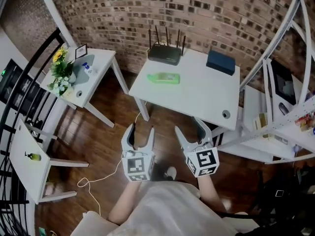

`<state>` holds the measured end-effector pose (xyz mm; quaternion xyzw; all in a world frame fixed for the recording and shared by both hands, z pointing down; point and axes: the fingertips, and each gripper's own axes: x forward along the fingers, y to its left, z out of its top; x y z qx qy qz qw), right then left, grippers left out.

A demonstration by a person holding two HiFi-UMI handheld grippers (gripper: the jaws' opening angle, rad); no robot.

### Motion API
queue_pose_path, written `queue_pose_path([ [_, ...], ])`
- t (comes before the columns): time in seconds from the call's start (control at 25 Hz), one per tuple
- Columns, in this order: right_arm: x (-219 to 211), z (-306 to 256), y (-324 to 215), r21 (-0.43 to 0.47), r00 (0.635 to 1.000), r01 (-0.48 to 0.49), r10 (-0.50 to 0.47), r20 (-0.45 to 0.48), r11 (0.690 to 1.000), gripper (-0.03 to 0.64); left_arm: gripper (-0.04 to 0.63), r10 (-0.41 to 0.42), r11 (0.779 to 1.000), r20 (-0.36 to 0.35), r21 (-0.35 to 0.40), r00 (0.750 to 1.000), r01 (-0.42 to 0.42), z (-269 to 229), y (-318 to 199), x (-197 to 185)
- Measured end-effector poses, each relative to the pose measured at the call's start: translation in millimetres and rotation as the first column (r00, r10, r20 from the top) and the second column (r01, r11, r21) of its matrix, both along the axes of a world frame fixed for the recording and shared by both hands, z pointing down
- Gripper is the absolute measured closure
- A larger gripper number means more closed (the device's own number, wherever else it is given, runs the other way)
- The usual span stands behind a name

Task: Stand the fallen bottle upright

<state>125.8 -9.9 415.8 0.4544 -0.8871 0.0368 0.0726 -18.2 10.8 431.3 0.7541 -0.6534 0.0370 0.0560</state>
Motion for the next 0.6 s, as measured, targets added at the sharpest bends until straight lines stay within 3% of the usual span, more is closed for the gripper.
queue_pose_path([
  [0.24,-47.6,31.2,-71.6,-0.047,0.996,0.078,-0.08,-0.028,0.996,0.362,0.307,-0.002,1.0,-0.004,-0.015,1.0,0.002,25.2,-74.7,-29.4],
  [0.4,-87.5,31.6,-140.3,-0.054,0.984,0.144,-0.149,-0.098,0.988,0.362,0.307,-0.067,0.997,-0.011,0.022,0.998,0.068,25.5,-145.9,-78.8],
  [0.6,-131.2,15.6,-231.6,-0.048,0.973,0.169,-0.175,-0.151,0.984,0.362,0.307,-0.079,0.996,-0.015,0.027,0.997,0.079,27.1,-233.7,-133.6],
])
